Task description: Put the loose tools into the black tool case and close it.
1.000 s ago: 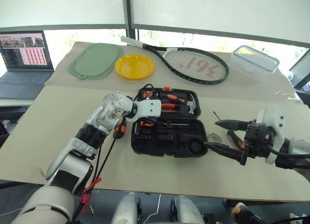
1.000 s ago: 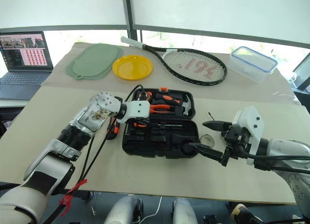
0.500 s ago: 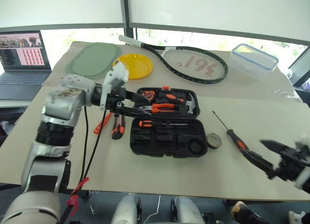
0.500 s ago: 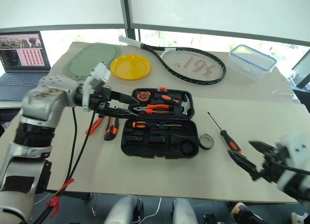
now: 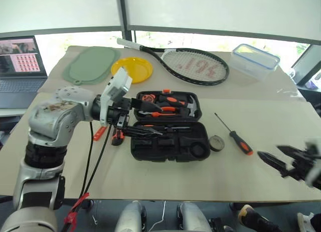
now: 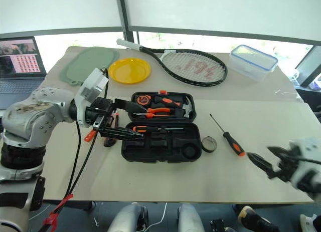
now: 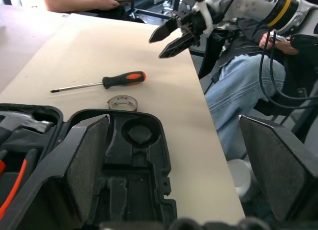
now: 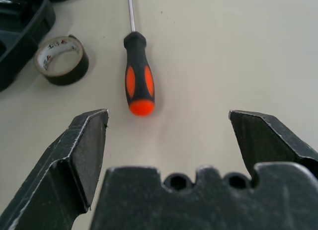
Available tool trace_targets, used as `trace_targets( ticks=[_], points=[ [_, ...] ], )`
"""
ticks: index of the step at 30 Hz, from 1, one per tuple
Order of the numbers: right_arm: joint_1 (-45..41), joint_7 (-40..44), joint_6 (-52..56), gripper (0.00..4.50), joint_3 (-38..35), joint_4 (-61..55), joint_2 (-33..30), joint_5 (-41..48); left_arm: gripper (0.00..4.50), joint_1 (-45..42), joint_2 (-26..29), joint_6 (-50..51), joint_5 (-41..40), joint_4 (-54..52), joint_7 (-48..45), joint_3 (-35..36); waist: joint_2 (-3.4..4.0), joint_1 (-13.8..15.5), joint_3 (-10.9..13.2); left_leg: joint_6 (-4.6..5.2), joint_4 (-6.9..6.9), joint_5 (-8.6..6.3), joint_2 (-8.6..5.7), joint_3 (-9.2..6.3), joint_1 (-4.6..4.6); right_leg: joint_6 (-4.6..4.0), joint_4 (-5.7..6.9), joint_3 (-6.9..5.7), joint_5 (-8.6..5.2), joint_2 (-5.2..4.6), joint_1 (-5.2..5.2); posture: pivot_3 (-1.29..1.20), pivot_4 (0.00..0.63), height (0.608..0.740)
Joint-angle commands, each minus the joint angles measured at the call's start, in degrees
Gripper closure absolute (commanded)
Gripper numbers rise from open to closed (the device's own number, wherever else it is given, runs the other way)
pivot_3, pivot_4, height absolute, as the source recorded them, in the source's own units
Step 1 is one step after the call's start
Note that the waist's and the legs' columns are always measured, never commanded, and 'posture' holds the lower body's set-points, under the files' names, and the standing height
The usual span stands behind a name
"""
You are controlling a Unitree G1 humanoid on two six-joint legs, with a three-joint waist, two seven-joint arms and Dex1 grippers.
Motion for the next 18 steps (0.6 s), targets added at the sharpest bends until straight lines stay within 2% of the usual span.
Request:
trace_targets(
  ticks=[1,9,12,18],
  points=[
    [-5.16,-1.4,-2.61,0.0,4.85,4.26,0.5,-3.52,0.04,-0.77,0.83,-0.93,-0.81,-2.25,2.13,0.5,0.02,0.37,0.01,0.0,-0.02,0.0,-0.01,-0.01,-0.02,0.0,0.0,0.0,0.0,-0.01,-0.01,0.0,0.15,0.738],
    [-11.12,-3.16,-6.48,0.0,12.36,12.39,3.27,-9.36,0.04,-0.16,2.58,-1.54,-1.25,-2.86,4.2,0.69,0.02,1.11,0.0,0.0,-0.01,0.0,-0.03,0.0,-0.11,0.03,-0.02,-0.07,0.0,-0.03,-0.04,0.0,0.15,0.738],
    [-11.6,-3.35,-7.38,0.7,12.98,13.7,3.86,-10.3,0.0,0.01,2.79,-1.99,-1.33,-2.63,4.76,0.81,0.02,1.01,0.0,0.0,0.01,0.01,-0.02,0.0,-0.09,0.03,-0.01,-0.07,0.01,-0.02,-0.01,0.0,0.15,0.738],
    [-9.43,-2.78,-8.99,2.81,12.25,11.93,4.47,-10.18,0.0,0.58,3.58,-3.61,-0.72,-1.72,4.79,0.28,0.02,0.99,0.0,-0.01,-0.01,0.01,0.0,0.0,-0.08,0.03,-0.01,-0.07,0.01,0.0,-0.02,0.0,0.15,0.738]
  ],
)
